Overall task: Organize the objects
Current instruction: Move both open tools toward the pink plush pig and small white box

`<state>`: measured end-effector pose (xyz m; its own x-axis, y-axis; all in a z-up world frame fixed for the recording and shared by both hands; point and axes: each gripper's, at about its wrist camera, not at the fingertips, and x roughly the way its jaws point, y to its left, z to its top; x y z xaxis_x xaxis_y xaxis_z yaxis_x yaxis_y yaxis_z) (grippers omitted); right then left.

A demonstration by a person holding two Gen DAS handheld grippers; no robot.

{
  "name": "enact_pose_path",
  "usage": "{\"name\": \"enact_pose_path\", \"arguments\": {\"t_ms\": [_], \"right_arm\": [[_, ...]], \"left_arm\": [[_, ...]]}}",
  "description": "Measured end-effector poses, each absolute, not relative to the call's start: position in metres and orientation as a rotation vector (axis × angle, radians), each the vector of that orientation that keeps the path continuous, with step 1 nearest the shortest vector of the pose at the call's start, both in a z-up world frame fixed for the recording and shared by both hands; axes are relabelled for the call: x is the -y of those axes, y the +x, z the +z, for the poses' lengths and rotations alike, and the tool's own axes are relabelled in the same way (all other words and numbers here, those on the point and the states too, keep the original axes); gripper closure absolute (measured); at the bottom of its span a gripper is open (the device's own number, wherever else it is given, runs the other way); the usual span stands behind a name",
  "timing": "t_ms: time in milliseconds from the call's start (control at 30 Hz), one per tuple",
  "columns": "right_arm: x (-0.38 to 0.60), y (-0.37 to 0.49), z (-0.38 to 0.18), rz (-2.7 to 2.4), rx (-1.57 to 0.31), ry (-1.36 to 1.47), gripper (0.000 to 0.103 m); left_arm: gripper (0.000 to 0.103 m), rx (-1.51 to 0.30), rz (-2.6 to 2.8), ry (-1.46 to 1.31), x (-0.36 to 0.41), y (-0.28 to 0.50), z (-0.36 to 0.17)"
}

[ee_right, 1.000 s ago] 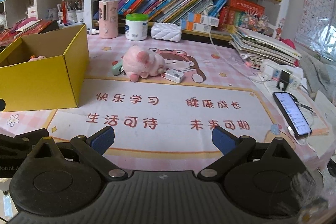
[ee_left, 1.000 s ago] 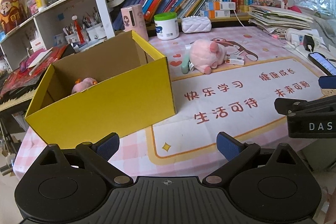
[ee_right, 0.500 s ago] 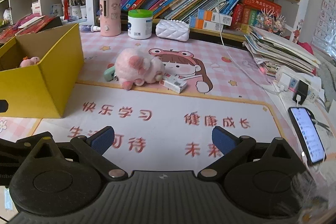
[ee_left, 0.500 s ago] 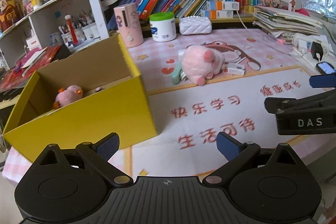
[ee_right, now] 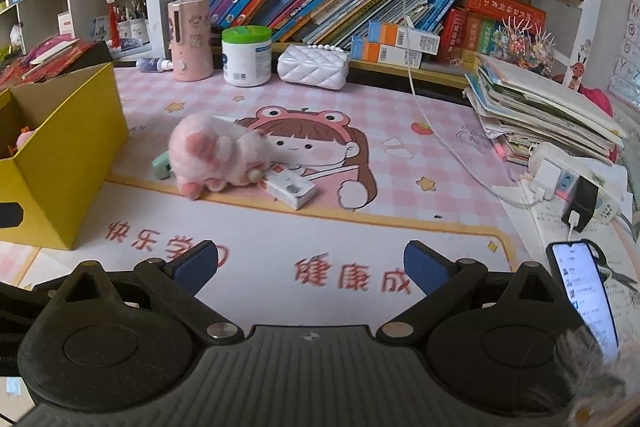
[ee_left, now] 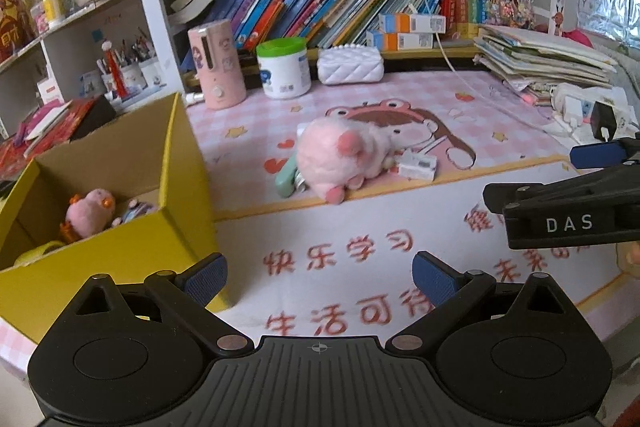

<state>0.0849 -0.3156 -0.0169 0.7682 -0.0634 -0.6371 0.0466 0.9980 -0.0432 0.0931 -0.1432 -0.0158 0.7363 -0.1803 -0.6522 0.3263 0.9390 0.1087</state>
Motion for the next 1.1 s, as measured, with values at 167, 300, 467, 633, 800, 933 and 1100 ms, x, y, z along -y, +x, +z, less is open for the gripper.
{"name": "enact_pose_path", "arguments": {"t_ms": [167,300,467,633,800,933,1100], "right_arm": [[0.335,0.097,-0.016,-0.033,-0.675,-0.027,0.003],[0.347,0.106,-0.015,-0.007,-0.666,-0.032,0.003],[0.355,0.115,-0.018,0.031,-0.664,-0.036,0.003],[0.359,0.125,-0.022,0.068,-0.670,-0.032,0.003],[0.360,0.133,-0.022,0.099,-0.659,-0.024,0.003],[0.362,0.140,-0.022,0.115,-0.657,-0.010,0.003],[0.362,0.147,-0.025,0.130,-0.667,-0.004,0.003]], "left_arm": [[0.003,-0.683,-0.257,0.215,0.161,0.099,-0.015],[0.003,-0.687,-0.236,0.219,0.171,0.101,-0.015],[0.003,-0.706,-0.198,0.208,0.177,0.103,-0.018],[0.003,-0.723,-0.157,0.189,0.178,0.108,-0.020],[0.003,-0.723,-0.141,0.190,0.180,0.114,-0.020],[0.003,-0.720,-0.138,0.178,0.181,0.117,-0.018],[0.003,-0.721,-0.132,0.168,0.180,0.119,-0.018]]}}
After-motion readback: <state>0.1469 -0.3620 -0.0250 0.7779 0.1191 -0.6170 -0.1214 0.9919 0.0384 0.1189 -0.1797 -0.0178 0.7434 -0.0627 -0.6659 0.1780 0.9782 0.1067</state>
